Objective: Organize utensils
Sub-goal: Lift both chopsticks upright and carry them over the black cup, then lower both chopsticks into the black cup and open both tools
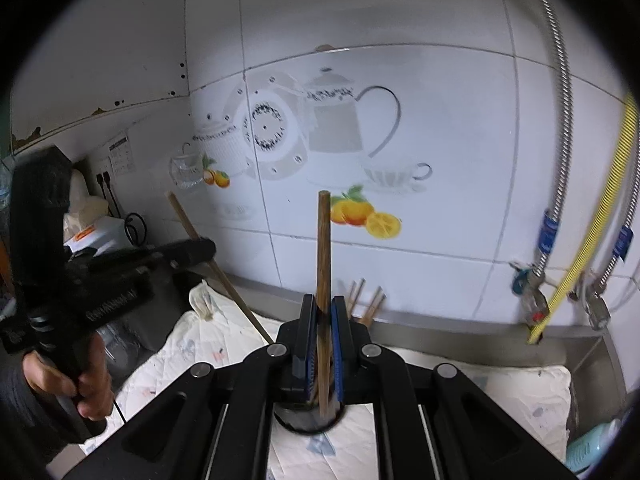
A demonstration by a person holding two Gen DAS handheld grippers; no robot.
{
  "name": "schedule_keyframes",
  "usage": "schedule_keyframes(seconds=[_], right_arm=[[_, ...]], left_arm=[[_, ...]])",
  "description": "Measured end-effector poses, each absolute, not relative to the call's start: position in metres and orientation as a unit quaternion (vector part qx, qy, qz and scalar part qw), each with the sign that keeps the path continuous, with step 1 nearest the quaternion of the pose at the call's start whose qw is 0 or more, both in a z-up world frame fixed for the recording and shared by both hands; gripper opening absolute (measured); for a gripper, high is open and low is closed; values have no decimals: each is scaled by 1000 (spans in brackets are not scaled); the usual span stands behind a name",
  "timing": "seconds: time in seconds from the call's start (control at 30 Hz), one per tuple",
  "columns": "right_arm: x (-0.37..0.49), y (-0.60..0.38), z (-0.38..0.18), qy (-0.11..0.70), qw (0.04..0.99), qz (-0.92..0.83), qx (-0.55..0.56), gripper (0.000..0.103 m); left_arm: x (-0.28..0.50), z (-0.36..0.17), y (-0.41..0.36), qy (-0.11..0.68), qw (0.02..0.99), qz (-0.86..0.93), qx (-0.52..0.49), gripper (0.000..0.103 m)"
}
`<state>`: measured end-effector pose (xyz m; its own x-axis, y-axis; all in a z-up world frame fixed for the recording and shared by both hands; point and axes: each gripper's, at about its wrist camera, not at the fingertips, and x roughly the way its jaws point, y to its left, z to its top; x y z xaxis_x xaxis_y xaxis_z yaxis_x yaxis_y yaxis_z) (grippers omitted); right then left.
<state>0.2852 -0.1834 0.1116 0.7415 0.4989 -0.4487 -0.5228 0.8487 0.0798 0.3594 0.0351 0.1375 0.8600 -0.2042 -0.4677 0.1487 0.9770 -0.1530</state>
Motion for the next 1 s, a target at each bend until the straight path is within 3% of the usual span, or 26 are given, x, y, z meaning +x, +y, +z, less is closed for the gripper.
schedule_keyframes(seconds=[0.57,1.0], right_arm=[[313,-149,53,277,920,276,-32,10],[319,-151,22,325,908,264,-13,10]], left_arm=[[394,70,51,317,943,-90,-48,7],[400,53,59,348,930,-99,-62,9]])
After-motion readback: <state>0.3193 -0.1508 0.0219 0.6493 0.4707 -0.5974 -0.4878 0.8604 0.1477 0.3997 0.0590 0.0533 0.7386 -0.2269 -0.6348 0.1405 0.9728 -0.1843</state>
